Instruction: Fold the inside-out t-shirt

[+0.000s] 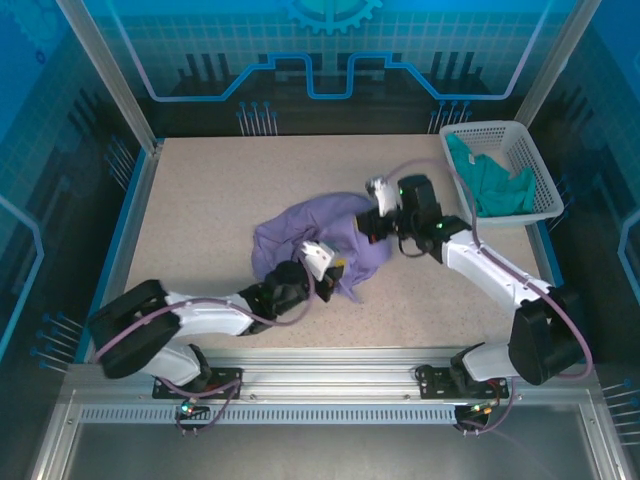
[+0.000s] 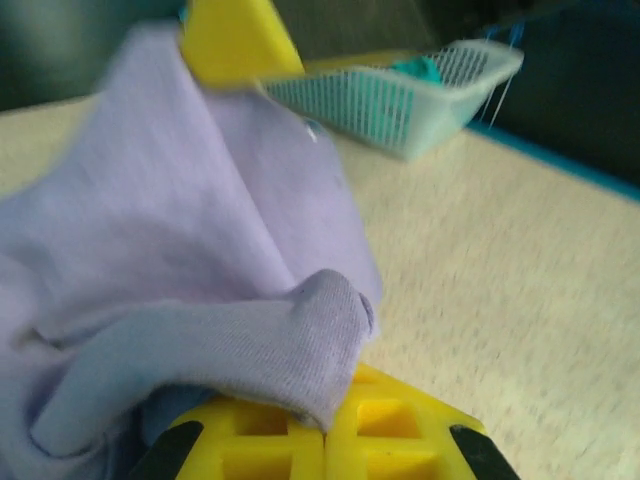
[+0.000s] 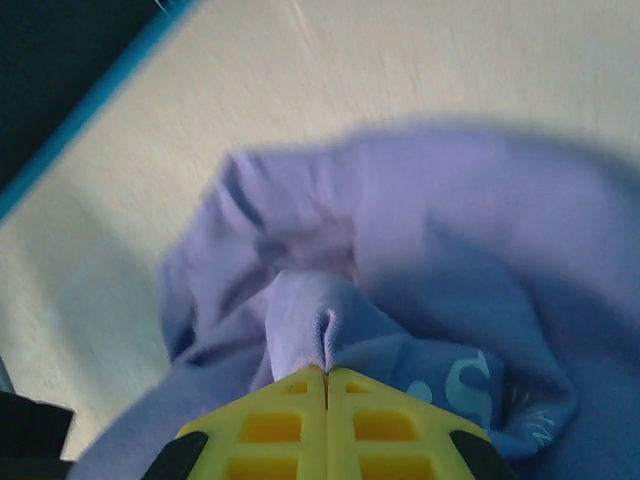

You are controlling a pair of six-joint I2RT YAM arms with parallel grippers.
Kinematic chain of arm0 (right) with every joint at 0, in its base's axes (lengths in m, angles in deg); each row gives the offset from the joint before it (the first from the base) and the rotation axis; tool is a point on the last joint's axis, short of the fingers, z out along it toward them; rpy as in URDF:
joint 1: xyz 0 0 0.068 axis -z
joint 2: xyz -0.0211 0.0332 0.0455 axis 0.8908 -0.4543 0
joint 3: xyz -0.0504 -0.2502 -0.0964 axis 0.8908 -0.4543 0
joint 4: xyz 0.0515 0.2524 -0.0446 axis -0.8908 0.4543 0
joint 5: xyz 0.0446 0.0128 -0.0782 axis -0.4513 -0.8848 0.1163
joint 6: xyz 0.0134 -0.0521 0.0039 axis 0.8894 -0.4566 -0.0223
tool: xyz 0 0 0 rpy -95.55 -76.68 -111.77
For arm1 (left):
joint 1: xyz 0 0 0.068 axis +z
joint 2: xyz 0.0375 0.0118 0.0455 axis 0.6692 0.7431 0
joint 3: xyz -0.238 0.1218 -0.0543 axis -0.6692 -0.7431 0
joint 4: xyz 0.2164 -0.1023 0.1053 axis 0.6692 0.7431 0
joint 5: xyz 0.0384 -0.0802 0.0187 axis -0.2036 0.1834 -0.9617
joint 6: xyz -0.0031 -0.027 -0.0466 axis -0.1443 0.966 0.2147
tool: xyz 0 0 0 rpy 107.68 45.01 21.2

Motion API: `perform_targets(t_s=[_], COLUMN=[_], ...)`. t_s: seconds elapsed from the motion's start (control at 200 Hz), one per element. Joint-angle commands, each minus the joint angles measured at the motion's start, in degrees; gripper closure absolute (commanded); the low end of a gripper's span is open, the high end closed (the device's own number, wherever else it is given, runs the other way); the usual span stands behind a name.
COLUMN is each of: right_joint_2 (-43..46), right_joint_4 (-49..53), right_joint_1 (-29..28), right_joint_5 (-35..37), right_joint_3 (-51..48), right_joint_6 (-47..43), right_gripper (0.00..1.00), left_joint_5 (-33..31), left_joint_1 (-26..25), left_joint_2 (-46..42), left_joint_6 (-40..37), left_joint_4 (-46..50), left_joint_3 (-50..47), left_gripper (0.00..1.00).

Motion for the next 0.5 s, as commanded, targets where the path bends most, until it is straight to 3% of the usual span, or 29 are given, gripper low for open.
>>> perform_targets(t_s=[0.0,0.035,0.115,0.165,0.26,0.32,0.495], right_joint_2=[3.36,4.12,7.06,9.50,14.07,15.99,17.15], right_joint_4=[1.13,3.08,7.11,8.74,10.29,10.50,10.13], right_joint_1=[0.99,1.19,2.02,2.76,3.46,3.64,4.01], right_joint_5=[5.69,8.17,13.94,16.60,20.94,22.52,23.41], right_joint_3=[-5.18,-6.82,-10.11,-11.90,-14.90,-16.32,-18.65], right_joint_6=[6.99,7.51,9.01,9.87,11.26,11.85,12.19], right_gripper=[1.00,1.00,1.00,1.00,1.00,1.00,1.00], left_joint_5=[-5.24,-4.99,-2.17,-1.21,0.00,3.25,13.29], left_joint_1=[-4.62,-6.09,-7.72,-7.65,-5.81,-1.88,10.88], left_joint_2=[5.99,7.44,7.40,5.15,-1.86,-6.37,-12.83], left_joint_6=[-7.80,-8.75,-7.52,-5.10,-0.43,4.33,15.90], left_joint_4=[-13.36,-14.94,-16.29,-13.51,0.58,11.04,25.91], left_joint_3=[-0.47,-0.69,-1.92,-2.53,-1.08,0.91,5.05], left_gripper=[1.00,0.99,0.73,0.63,0.57,0.54,0.51])
